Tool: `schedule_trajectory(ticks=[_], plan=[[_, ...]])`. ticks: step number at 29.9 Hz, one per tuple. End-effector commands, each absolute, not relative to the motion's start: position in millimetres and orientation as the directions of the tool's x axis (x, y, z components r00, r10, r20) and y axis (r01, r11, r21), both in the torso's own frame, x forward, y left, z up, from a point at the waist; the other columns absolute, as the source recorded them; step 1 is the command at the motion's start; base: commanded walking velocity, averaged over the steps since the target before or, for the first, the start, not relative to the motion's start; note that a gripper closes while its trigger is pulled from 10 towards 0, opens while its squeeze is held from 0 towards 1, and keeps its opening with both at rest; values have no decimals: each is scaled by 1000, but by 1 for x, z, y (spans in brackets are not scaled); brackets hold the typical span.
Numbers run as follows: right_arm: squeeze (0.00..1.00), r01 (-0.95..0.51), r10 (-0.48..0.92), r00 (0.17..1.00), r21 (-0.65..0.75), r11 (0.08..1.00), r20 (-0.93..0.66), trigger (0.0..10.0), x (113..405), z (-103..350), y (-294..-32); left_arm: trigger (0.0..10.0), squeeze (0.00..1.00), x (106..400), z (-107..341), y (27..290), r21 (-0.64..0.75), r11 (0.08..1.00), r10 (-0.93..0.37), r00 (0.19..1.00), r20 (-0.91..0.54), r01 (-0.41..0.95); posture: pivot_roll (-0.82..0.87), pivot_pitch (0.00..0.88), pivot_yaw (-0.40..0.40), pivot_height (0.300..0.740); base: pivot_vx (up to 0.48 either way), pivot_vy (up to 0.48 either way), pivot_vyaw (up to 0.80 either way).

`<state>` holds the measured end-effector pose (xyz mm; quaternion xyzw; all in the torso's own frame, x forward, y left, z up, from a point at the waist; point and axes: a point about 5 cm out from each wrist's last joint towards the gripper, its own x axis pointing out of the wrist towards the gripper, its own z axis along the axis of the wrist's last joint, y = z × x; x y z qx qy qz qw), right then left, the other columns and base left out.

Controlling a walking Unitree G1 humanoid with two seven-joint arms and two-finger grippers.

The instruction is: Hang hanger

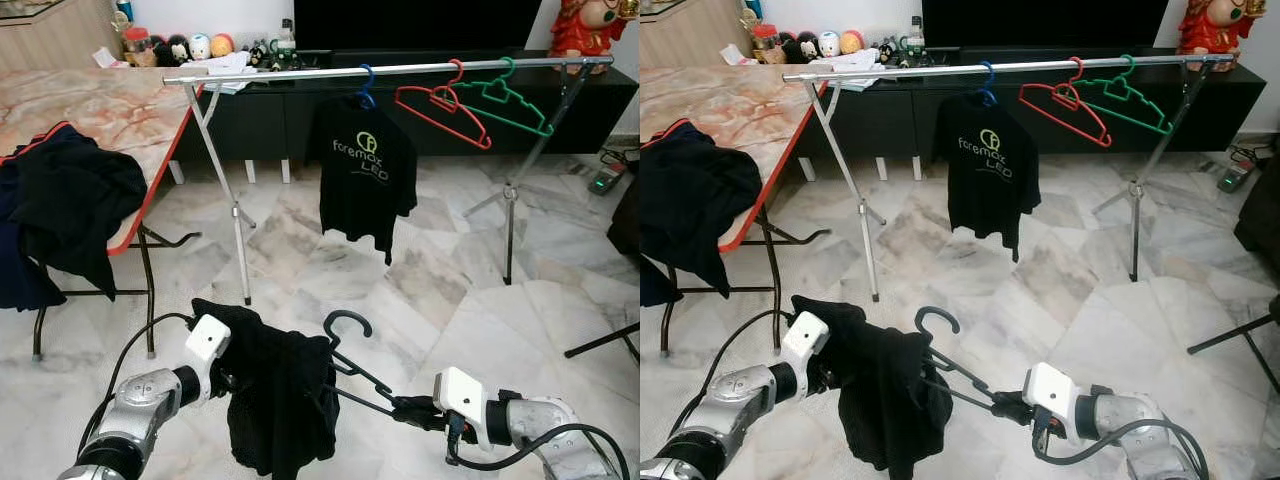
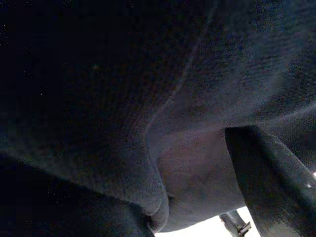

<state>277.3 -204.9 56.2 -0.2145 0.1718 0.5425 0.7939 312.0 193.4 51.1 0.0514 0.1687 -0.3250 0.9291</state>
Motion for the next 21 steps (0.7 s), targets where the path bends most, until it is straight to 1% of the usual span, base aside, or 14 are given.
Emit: schedule_trajectory(ticks=[1, 21], plan=[[0, -923, 800, 385, -188, 336, -460, 0, 282, 66, -204, 0, 0, 311, 49, 195, -27, 777, -596, 721, -354, 629, -43, 112, 26, 740, 0, 0, 0], [0, -909, 777, 415, -183, 374, -472, 0, 284, 63, -207, 0, 0, 313, 56, 190, -47, 754, -634, 708, -311, 655, -35, 109, 27, 740, 0, 0, 0]])
